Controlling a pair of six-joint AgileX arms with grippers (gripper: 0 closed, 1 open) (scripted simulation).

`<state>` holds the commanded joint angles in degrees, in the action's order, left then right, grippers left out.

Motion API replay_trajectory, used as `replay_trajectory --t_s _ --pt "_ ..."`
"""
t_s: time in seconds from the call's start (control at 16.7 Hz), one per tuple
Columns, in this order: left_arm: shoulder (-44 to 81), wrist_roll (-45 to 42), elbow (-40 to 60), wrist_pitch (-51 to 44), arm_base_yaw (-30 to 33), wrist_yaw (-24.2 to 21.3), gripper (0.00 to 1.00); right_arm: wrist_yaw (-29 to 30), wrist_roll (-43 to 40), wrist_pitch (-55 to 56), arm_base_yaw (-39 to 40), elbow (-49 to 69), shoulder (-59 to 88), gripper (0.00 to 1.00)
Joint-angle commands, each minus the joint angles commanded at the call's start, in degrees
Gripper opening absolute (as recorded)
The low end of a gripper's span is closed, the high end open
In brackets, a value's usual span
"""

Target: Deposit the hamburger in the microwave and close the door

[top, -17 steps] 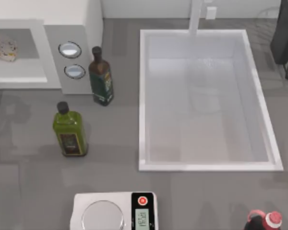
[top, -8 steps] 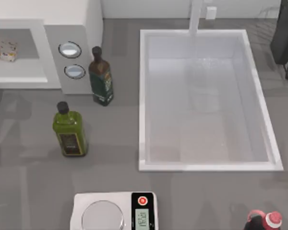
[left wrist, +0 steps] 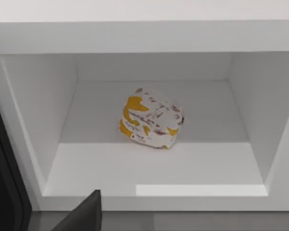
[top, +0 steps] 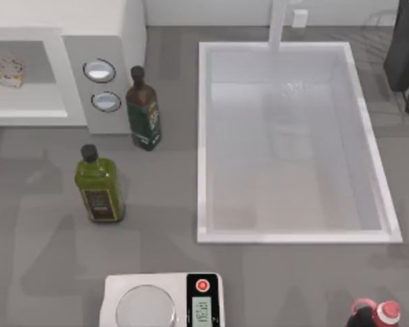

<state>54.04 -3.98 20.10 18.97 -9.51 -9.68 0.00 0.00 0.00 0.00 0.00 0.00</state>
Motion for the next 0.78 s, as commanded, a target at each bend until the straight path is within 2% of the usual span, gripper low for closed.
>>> replay_trajectory --t_s 0.48,0.78 --pt "-40.2 3.1 -15.4 -14.6 6.7 6.6 1.0 0.0 0.0 0.0 0.0 0.0 0.0 1.0" --pt "-53.1 3.9 -19.8 -18.7 9.3 9.4 1.0 0.0 0.0 0.0 0.0 0.0 0.0 1.0"
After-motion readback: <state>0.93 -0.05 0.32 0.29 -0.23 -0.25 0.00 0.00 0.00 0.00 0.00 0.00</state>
